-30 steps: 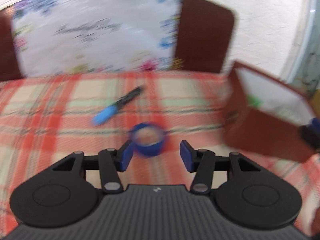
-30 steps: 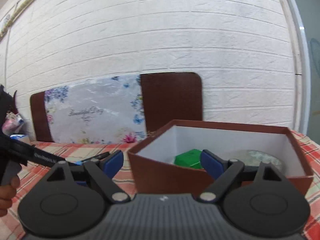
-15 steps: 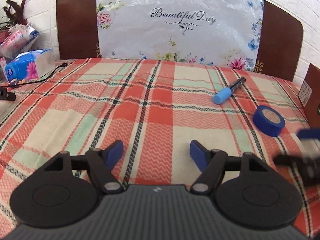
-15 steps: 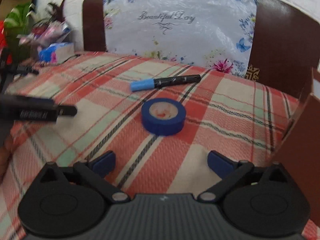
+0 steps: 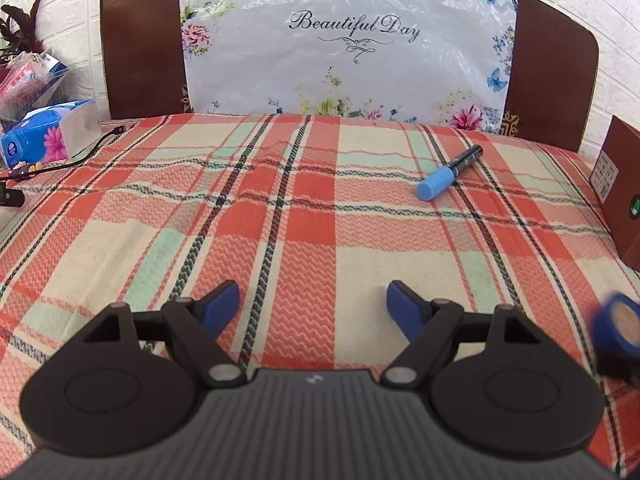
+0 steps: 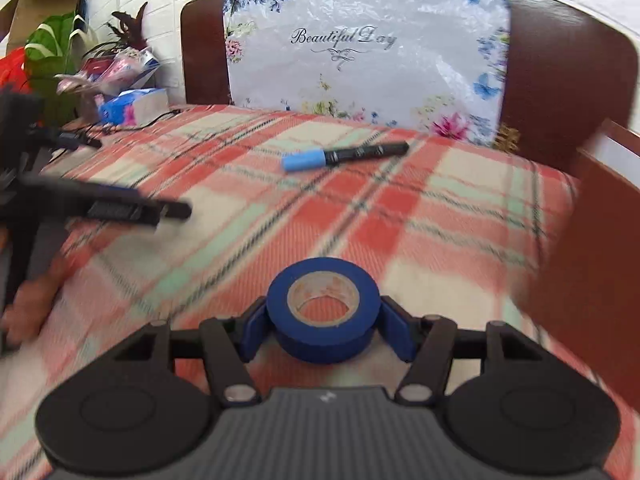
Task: Organize objects
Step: 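Reach the left gripper to the blue tape roll and grasp its rim, then lower the blue tape roll into the brown box and release it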
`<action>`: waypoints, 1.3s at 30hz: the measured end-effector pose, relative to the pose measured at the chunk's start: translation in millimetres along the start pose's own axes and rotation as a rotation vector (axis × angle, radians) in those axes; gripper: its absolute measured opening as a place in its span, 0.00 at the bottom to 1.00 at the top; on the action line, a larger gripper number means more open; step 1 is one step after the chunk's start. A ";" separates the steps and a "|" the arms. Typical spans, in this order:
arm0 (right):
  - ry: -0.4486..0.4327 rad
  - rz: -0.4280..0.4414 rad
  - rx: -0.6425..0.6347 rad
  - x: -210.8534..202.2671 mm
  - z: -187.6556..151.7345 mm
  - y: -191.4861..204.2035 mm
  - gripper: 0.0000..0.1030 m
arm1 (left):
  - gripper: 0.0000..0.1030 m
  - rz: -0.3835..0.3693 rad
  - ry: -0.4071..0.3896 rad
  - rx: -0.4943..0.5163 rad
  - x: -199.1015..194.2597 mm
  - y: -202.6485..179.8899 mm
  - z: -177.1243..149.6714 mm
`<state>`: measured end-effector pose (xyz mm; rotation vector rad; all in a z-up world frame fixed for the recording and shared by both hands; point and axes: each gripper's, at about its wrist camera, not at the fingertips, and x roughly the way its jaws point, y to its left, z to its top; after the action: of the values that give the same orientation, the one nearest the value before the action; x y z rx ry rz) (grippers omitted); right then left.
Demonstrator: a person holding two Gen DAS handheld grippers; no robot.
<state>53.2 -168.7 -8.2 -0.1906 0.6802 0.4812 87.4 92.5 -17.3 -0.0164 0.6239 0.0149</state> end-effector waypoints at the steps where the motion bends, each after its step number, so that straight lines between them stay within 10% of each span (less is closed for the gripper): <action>1: 0.001 -0.024 -0.001 -16.0 -13.1 -3.9 0.57 | 0.79 -0.005 0.012 0.012 -2.5 -4.2 0.5; 12: -0.035 -0.227 0.151 -98.8 -82.5 -42.7 0.67 | 0.64 -0.662 0.284 0.170 -58.0 -168.0 10.7; 21: -0.041 -0.194 0.091 -88.4 -75.9 -34.6 0.56 | 0.25 -0.603 0.373 0.388 -50.8 -226.4 -15.3; 26: -0.166 -0.220 0.094 -112.5 -71.2 -39.2 0.55 | 0.24 -0.612 0.280 0.418 -74.3 -243.7 23.6; 31: -0.359 -0.423 0.024 -141.2 -36.8 -61.3 0.55 | 0.25 -0.661 0.092 0.436 -88.4 -282.8 78.9; 39: -0.349 -0.515 0.155 -118.7 -1.7 -148.6 0.56 | 0.27 -0.669 0.093 0.327 -26.5 -345.1 111.6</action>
<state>44.4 -342.3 69.0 -0.1240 0.3046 -0.0366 137.6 -250.5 92.4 0.0916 0.6831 -0.7384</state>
